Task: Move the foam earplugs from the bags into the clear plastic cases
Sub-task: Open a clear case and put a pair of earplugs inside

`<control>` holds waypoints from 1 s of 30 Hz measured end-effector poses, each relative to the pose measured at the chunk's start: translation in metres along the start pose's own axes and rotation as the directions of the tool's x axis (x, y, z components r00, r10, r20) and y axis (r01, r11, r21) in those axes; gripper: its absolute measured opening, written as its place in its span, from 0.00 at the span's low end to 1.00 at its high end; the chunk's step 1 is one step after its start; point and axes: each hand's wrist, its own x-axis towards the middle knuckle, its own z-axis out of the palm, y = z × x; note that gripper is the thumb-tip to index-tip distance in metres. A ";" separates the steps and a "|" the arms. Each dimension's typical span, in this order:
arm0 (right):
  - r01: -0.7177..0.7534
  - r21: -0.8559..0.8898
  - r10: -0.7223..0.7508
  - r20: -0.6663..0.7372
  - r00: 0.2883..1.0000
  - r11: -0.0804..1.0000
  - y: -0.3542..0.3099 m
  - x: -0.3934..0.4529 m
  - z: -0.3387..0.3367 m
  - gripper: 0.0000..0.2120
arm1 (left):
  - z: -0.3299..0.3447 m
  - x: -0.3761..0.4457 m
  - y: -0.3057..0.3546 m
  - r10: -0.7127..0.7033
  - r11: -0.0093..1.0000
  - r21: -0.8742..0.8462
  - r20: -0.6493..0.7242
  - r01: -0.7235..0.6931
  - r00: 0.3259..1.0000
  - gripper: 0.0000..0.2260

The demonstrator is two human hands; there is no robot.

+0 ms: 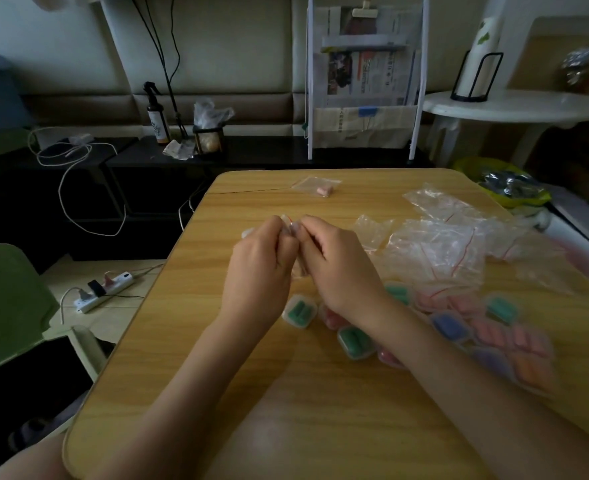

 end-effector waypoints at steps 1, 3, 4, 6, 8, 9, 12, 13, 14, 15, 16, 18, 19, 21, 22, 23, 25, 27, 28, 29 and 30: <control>0.013 -0.063 -0.013 -0.012 1.000 0.998 0.000 -0.001 0.000 0.16 | 0.001 0.000 -0.001 -0.003 1.000 0.006 -0.001 0.003 1.000 0.11; 0.029 -0.177 -0.036 -0.035 0.999 0.984 -0.002 -0.002 -0.001 0.16 | 0.003 -0.001 -0.001 -0.002 1.000 0.023 -0.008 0.002 1.000 0.12; 0.030 -0.225 -0.042 -0.051 0.998 0.974 -0.002 -0.002 -0.002 0.16 | 0.003 -0.001 0.000 -0.002 0.999 0.037 -0.013 0.003 1.000 0.12; 0.007 -0.303 -0.040 -0.104 0.994 0.953 -0.002 -0.002 -0.004 0.15 | 0.004 -0.002 0.001 -0.009 0.997 0.073 -0.017 0.010 1.000 0.12; -0.011 -0.346 -0.051 -0.168 0.984 0.938 0.000 0.000 -0.004 0.14 | 0.005 -0.002 0.003 -0.015 0.996 0.093 -0.013 0.017 1.000 0.12; -0.006 -0.359 -0.071 -0.200 0.977 0.933 0.000 0.000 -0.005 0.14 | 0.005 -0.002 0.003 -0.023 0.995 0.097 -0.013 0.024 1.000 0.11; 0.064 -0.395 -0.169 -0.237 0.957 0.917 -0.001 0.000 -0.005 0.11 | 0.004 -0.001 0.001 -0.062 0.994 0.093 -0.031 0.065 0.998 0.11; 0.099 -0.392 -0.197 -0.219 0.955 0.915 -0.001 0.000 -0.005 0.09 | 0.003 -0.001 0.000 -0.070 0.994 0.086 -0.037 0.073 0.997 0.11; 0.135 -0.380 -0.222 -0.197 0.955 0.915 -0.001 -0.001 -0.005 0.08 | 0.003 -0.002 0.000 -0.072 0.994 0.080 -0.043 0.075 0.996 0.11; 0.167 -0.365 -0.245 -0.178 0.953 0.916 -0.001 -0.001 -0.005 0.07 | 0.003 -0.002 0.000 -0.067 0.994 0.078 -0.050 0.071 0.997 0.11; 0.188 -0.349 -0.258 -0.166 0.952 0.918 -0.002 -0.002 -0.004 0.06 | 0.003 -0.002 0.000 -0.057 0.995 0.080 -0.057 0.062 0.997 0.11; 0.193 -0.327 -0.254 -0.155 0.955 0.925 -0.002 -0.002 -0.003 0.03 | 0.004 -0.003 0.000 -0.035 0.996 0.085 -0.060 0.041 0.998 0.11; 0.181 -0.318 -0.237 -0.149 0.960 0.931 -0.001 -0.002 -0.003 0.02 | 0.004 -0.003 0.000 -0.026 0.996 0.088 -0.060 0.031 0.998 0.11; 0.139 -0.294 -0.179 -0.114 0.977 0.946 0.001 -0.002 -0.002 0.06 | 0.004 -0.003 -0.002 -0.007 0.995 0.097 -0.065 0.013 0.998 0.10; 0.116 -0.290 -0.144 -0.080 0.986 0.950 0.002 -0.002 -0.003 0.08 | 0.004 -0.003 -0.002 0.009 0.995 0.101 -0.071 -0.001 0.997 0.10; 0.097 -0.293 -0.115 -0.042 0.993 0.951 0.002 -0.003 -0.003 0.08 | 0.004 -0.004 -0.002 0.028 0.994 0.107 -0.075 -0.020 0.997 0.10; 0.070 -0.259 -0.070 0.009 0.998 0.963 0.004 -0.003 -0.001 0.08 | 0.005 -0.005 0.000 0.084 0.989 0.125 -0.067 -0.075 0.994 0.09; 0.006 -0.113 -0.004 0.012 1.000 0.994 0.004 -0.002 0.000 0.11 | 0.005 -0.006 0.004 0.175 0.976 0.142 -0.043 -0.167 0.984 0.08; -0.028 -0.029 0.028 0.003 1.000 0.999 0.003 -0.001 -0.001 0.12 | 0.005 -0.007 0.006 0.211 0.968 0.145 -0.028 -0.205 0.977 0.08; -0.051 0.030 0.051 -0.008 0.999 0.998 0.002 -0.001 -0.001 0.12 | 0.006 -0.007 0.006 0.234 0.962 0.149 -0.015 -0.230 0.972 0.08; -0.065 0.052 0.066 -0.017 0.998 0.997 0.001 -0.001 -0.001 0.13 | 0.005 -0.006 0.006 0.247 0.958 0.153 -0.007 -0.243 0.969 0.08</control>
